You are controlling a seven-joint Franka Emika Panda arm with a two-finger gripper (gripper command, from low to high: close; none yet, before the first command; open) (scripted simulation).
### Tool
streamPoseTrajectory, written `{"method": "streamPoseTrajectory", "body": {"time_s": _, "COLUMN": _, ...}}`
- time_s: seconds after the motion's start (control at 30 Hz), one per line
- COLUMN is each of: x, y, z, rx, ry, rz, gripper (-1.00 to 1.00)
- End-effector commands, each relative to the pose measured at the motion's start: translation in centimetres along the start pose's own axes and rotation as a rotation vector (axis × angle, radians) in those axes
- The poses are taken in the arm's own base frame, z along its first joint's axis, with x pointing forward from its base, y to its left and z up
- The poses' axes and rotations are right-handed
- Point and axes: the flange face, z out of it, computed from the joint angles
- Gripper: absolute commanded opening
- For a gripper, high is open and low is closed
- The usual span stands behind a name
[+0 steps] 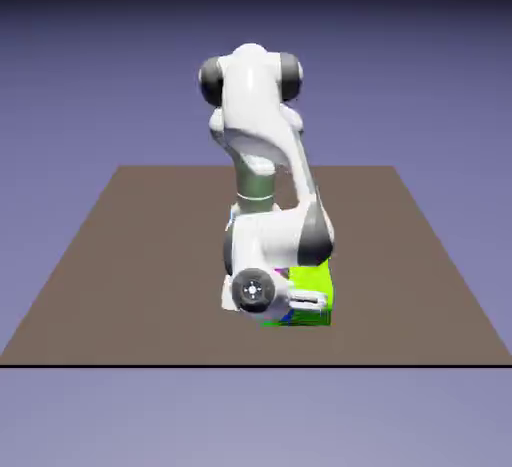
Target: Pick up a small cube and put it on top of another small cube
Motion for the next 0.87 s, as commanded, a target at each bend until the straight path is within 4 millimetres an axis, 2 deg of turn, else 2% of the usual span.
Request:
{"method": "streamPoseTrajectory", "body": {"time_s": 0.0, "x": -1.4, "y": 0.4, "z": 0.2, "rx": -0.023, "ry": 0.020, "rz": -0.025, "gripper": -1.00}}
{"method": "streamPoseTrajectory", "body": {"time_s": 0.2, "x": -9.2, "y": 3.5, "z": 2.6, "rx": -0.166, "ry": 0.135, "rz": -0.164, "gripper": -1.00}}
{"method": "streamPoseTrajectory", "body": {"time_s": 0.37, "x": -14.3, "y": 6.4, "z": 5.9, "rx": -0.302, "ry": 0.231, "rz": -0.256, "gripper": -1.00}}
{"method": "streamPoseTrajectory", "body": {"time_s": 0.4, "x": -14.1, "y": 6.0, "z": 7.1, "rx": -0.332, "ry": 0.230, "rz": -0.250, "gripper": -1.00}}
{"method": "streamPoseTrajectory", "body": {"time_s": 0.43, "x": -14.1, "y": 6.0, "z": 7.1, "rx": -0.332, "ry": 0.230, "rz": -0.250, "gripper": -1.00}}
{"method": "streamPoseTrajectory", "body": {"time_s": 0.6, "x": -11.6, "y": 6.5, "z": 13.0, "rx": -0.332, "ry": 0.230, "rz": -0.250, "gripper": -1.00}}
{"method": "streamPoseTrajectory", "body": {"time_s": 0.63, "x": -11.6, "y": 6.5, "z": 13.0, "rx": -0.332, "ry": 0.230, "rz": -0.250, "gripper": 1.00}}
{"method": "streamPoseTrajectory", "body": {"time_s": 0.67, "x": -11.6, "y": 6.5, "z": 13.0, "rx": -0.332, "ry": 0.230, "rz": -0.250, "gripper": 1.00}}
{"method": "streamPoseTrajectory", "body": {"time_s": 0.83, "x": -14.1, "y": 6.0, "z": 7.1, "rx": -0.332, "ry": 0.230, "rz": -0.250, "gripper": 1.00}}
